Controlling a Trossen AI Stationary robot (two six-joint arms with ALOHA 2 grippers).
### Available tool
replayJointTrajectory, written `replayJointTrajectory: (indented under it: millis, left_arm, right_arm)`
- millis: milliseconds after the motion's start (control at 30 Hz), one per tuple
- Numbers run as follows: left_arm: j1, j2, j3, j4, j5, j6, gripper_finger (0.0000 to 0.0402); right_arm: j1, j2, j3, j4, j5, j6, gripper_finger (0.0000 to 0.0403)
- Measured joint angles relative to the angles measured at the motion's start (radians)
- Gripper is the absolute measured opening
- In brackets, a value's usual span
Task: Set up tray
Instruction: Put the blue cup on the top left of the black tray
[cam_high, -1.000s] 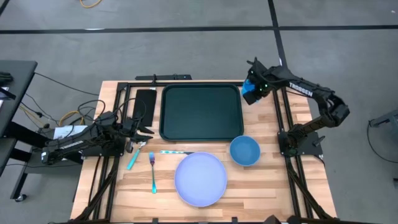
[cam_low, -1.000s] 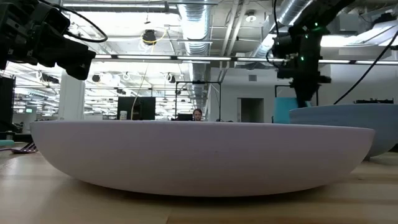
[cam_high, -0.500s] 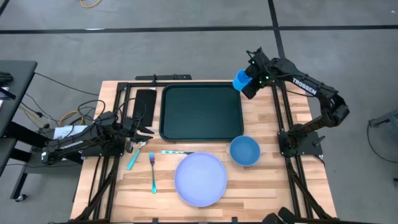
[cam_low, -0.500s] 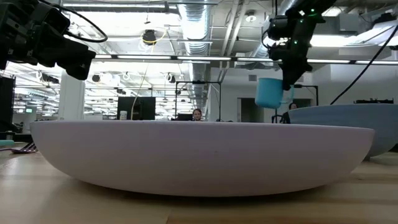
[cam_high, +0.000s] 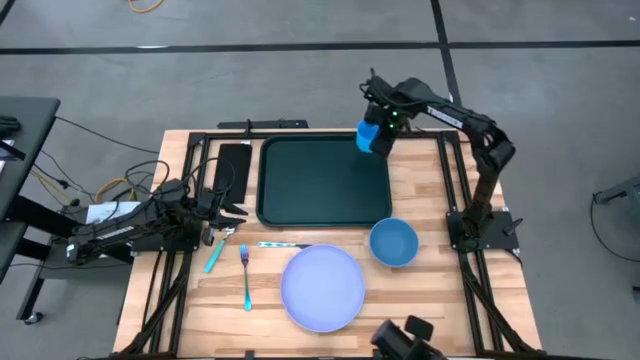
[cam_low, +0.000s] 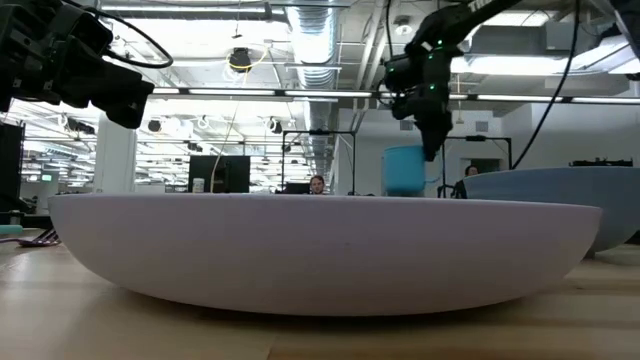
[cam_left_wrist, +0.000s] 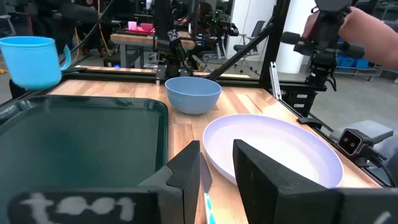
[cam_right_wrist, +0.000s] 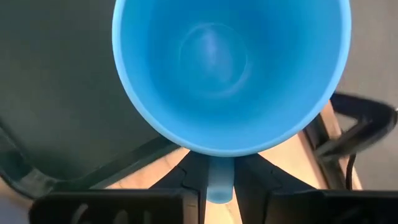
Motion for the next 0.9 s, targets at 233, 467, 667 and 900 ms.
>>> replayJointTrajectory:
  millis: [233,467,667,900]
  left_arm:
    - [0.000,0.000,0.000,0.000,0.000,0.000,0.0084]
    - [0.000,0.000,0.000,0.000,0.000,0.000,0.0084]
    - [0.000,0.000,0.000,0.000,0.000,0.000,0.0084]
    - [0.000,0.000,0.000,0.000,0.000,0.000,0.0084]
  right_arm:
    - [0.006,0.046,-0.002,0.013,0.003,-0.036,0.0046]
    - [0.005,0.053,-0.002,0.035,0.001,-0.036,0.0048]
    - [-0.006,0.054,-0.012,0.054,-0.033,-0.036,0.0049]
    - [-0.021,0.054,-0.012,0.067,-0.052,-0.034,0.0048]
